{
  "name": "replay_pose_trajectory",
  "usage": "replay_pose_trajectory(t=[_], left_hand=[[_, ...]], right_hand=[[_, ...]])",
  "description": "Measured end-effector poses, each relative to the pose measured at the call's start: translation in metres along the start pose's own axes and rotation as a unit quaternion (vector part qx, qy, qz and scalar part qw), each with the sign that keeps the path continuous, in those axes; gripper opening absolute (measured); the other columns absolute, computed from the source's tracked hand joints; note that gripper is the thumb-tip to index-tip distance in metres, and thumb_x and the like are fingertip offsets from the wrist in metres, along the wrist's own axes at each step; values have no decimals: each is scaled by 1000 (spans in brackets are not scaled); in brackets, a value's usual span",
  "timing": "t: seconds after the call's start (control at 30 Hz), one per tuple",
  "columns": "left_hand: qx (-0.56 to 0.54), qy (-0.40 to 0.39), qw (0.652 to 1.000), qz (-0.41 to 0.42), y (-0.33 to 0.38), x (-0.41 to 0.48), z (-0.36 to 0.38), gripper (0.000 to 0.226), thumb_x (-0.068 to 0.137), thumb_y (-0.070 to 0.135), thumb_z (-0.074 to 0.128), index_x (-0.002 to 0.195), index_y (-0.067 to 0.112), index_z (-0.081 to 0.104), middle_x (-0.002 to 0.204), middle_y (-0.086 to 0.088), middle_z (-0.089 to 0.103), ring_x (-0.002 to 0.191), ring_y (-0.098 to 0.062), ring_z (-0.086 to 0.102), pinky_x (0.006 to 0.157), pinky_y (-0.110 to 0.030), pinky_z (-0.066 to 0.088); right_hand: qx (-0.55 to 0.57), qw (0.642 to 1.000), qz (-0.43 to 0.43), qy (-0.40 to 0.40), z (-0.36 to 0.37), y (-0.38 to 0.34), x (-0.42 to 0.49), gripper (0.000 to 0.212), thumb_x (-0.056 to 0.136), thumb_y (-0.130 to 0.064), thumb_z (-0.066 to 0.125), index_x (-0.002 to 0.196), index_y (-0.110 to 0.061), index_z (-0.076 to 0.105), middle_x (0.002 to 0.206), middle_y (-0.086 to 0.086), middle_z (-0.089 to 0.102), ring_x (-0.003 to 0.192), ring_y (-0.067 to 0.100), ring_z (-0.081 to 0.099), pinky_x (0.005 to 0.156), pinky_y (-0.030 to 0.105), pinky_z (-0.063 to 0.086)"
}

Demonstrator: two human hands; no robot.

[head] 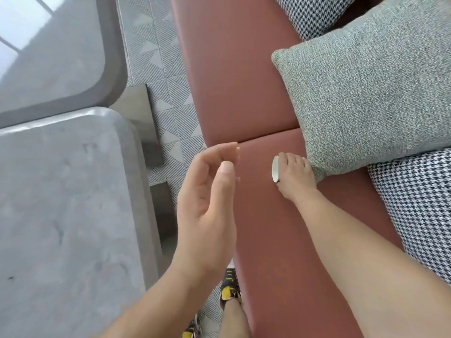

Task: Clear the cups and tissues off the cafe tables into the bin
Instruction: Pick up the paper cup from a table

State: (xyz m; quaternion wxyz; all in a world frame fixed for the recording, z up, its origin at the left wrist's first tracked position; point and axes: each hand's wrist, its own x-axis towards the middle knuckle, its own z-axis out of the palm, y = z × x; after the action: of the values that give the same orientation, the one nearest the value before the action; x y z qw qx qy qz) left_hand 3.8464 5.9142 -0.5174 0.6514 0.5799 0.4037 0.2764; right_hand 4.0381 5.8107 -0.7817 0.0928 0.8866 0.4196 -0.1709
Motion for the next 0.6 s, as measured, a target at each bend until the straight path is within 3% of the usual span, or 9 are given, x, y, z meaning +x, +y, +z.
replay_pose_trajectory(t=[0.1, 0.2, 0.33, 0.43, 0.5, 0.6], left_hand=[[-7, 10, 1000, -6, -2, 7, -5, 24, 101, 26, 46, 112, 23, 67, 115, 0, 73, 115, -18, 67, 94, -41, 57], [-10, 24, 1000, 1, 4, 13, -11, 24, 101, 24, 45, 111, 24, 66, 115, -3, 72, 115, -18, 67, 92, -38, 57], [-23, 43, 999, 7, 23, 14, -19, 24, 98, 31, 47, 111, 24, 67, 116, -5, 72, 116, -21, 67, 88, -35, 55], [-24, 47, 998, 20, 49, 4, -25, 26, 97, 36, 48, 111, 25, 67, 118, -8, 71, 116, -22, 67, 88, -36, 55], [-33, 50, 998, 22, 71, -6, -29, 27, 96, 38, 49, 110, 25, 67, 118, -9, 71, 115, -23, 67, 88, -37, 55], [-49, 53, 997, 29, 108, -27, -35, 25, 95, 39, 50, 108, 27, 68, 116, -7, 71, 114, -24, 66, 87, -38, 53]], right_hand=[[26, 999, 9, 17, -5, -4, 3, 65, 80, -22, 79, 134, -6, 47, 126, 13, 58, 120, 36, 56, 109, 50, 39], [135, 990, 34, 4, -31, -12, -1, 74, 82, -40, 80, 138, -9, 44, 130, 13, 54, 120, 36, 54, 101, 49, 44], [365, 927, 64, 59, -88, -27, -30, 72, 80, -42, 83, 136, -14, 48, 127, 9, 55, 115, 34, 58, 95, 48, 49], [464, 877, 67, 109, -149, -39, -71, 73, 76, -40, 87, 134, -13, 53, 122, 3, 63, 110, 21, 58, 95, 32, 45], [521, 843, 61, 122, -194, -46, -106, 72, 69, -52, 83, 128, -23, 55, 113, -11, 64, 103, 9, 57, 89, 20, 42], [586, 799, 39, 127, -255, -52, -159, 62, 62, -62, 76, 116, -41, 52, 109, -21, 64, 103, 5, 62, 93, 21, 46]])
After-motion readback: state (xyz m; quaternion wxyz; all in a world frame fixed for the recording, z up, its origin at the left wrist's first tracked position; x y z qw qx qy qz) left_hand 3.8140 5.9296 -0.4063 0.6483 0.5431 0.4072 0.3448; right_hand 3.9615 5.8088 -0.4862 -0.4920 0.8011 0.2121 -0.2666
